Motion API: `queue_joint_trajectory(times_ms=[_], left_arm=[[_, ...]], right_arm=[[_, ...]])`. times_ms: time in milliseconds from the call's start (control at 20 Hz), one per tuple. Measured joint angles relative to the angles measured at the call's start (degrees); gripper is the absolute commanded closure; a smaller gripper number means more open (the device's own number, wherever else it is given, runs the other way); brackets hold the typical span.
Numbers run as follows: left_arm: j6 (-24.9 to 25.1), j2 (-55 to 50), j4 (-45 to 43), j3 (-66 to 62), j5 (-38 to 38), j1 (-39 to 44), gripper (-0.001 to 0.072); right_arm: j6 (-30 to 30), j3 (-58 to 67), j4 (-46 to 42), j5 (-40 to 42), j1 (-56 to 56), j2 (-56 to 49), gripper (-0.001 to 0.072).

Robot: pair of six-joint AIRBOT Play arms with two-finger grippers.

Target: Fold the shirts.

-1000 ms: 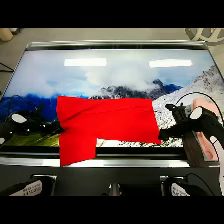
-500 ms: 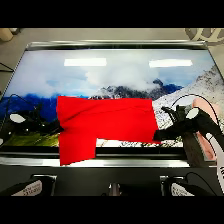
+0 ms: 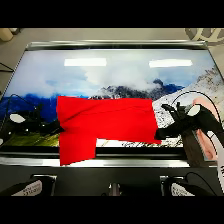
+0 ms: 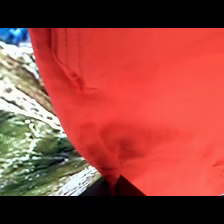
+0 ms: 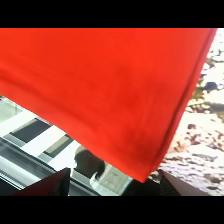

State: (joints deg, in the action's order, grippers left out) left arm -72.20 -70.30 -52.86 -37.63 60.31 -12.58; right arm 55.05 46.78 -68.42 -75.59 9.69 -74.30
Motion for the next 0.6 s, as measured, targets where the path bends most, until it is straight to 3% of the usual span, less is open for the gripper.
queue_joint_trajectory(times_ms=[300, 400, 450, 550, 600], left_arm=[[0.22, 0.00, 0.00, 0.00, 0.09, 0.00, 0.0665], [0.24, 0.00, 0.00, 0.00, 0.09, 0.00, 0.0665], [0.24, 0.00, 0.02, 0.00, 0.09, 0.00, 0.0665], [0.24, 0.00, 0.00, -0.02, 0.09, 0.00, 0.0665], [0.26, 0.02, -0.02, -0.15, 0.15, 0.00, 0.0665]], right_arm=[[0.52, -0.33, 1.31, -1.03, 0.00, -3.91, 0.0129], [0.66, -0.37, 2.71, -1.60, 0.11, -5.27, 0.0188], [0.87, -0.35, 3.23, -1.79, 0.11, -5.92, 0.0333], [0.83, -0.46, 3.74, -0.22, 0.09, -7.15, 0.0693], [0.85, -0.37, 4.09, 1.49, 0.07, -7.52, 0.0699]])
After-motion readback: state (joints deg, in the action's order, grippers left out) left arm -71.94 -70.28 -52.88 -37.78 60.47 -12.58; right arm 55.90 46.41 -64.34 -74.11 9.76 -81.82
